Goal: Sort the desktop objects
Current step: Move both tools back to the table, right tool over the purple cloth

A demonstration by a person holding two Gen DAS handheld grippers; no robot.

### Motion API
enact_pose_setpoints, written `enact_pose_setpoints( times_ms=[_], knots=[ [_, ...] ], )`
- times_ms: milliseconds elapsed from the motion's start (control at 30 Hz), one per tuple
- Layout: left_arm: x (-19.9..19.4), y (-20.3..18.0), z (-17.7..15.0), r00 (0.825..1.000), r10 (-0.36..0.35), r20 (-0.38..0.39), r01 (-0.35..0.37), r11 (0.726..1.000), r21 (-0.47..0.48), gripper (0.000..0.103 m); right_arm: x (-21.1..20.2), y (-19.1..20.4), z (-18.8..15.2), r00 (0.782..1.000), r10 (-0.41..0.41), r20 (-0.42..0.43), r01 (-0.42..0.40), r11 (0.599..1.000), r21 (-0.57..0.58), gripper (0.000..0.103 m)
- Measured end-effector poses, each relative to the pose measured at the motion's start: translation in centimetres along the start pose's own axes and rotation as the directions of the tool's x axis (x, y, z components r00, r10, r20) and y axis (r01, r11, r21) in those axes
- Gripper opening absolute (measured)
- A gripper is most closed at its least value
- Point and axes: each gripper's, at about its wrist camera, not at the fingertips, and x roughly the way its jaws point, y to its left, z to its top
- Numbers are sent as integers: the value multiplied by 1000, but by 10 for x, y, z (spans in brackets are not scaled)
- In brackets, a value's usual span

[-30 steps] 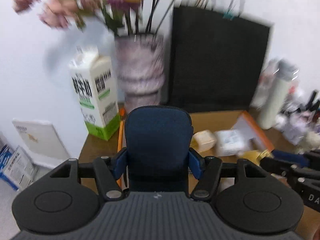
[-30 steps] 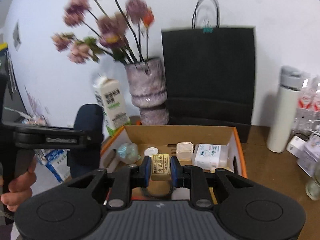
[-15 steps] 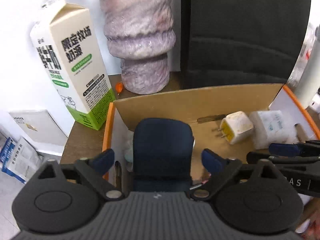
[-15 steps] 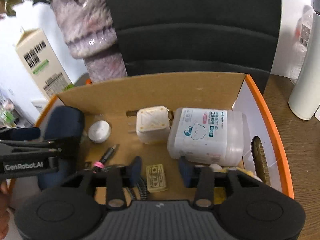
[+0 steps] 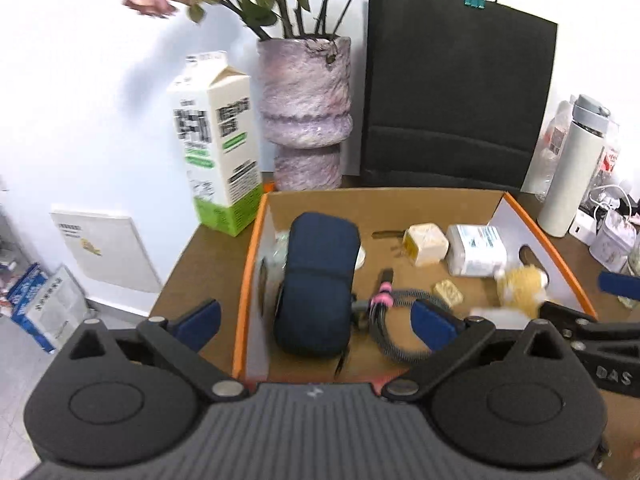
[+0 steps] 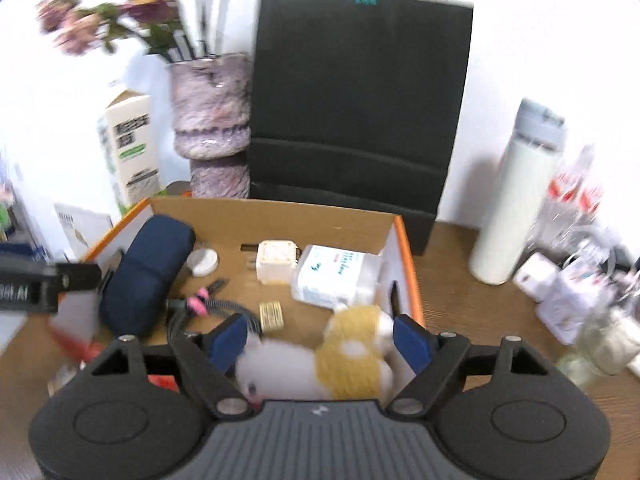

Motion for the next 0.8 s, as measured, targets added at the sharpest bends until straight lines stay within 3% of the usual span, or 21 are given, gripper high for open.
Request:
enact_pose_setpoints(
  times_ms=[133, 200, 267, 433, 567, 700, 800],
  knots=[
    [-36, 5, -53, 991, 94, 94, -90, 995, -50, 103, -46, 4, -38, 995, -26, 95, 32, 997, -72, 84],
    [-49, 9, -80, 989, 113, 94, -107, 992, -61, 103, -68, 1, -60, 989, -13, 144, 25, 996, -80, 91],
    [-57, 12, -104, 991, 113, 71, -108, 992, -67, 103, -84, 0, -82, 988, -2, 157, 15, 996, -87, 93],
    [-86, 9, -157, 993, 74, 94, -75, 997, 2, 103, -108, 8, -130, 994, 13, 105, -3, 996, -93, 93],
    [-113, 8, -198, 993, -11, 114, 9, 1000, 18, 103, -128, 14, -168, 997, 38, 71, -34, 998, -48, 93],
    [-137, 15, -225, 986, -80, 149, 83, 996, -17, 103, -149, 17, -203, 997, 55, 48, -57, 998, 40, 93],
    [-150, 16, -237, 975, -112, 194, 112, 994, 8, 103, -167, 23, -224, 997, 57, 60, -61, 996, 67, 93]
  ],
)
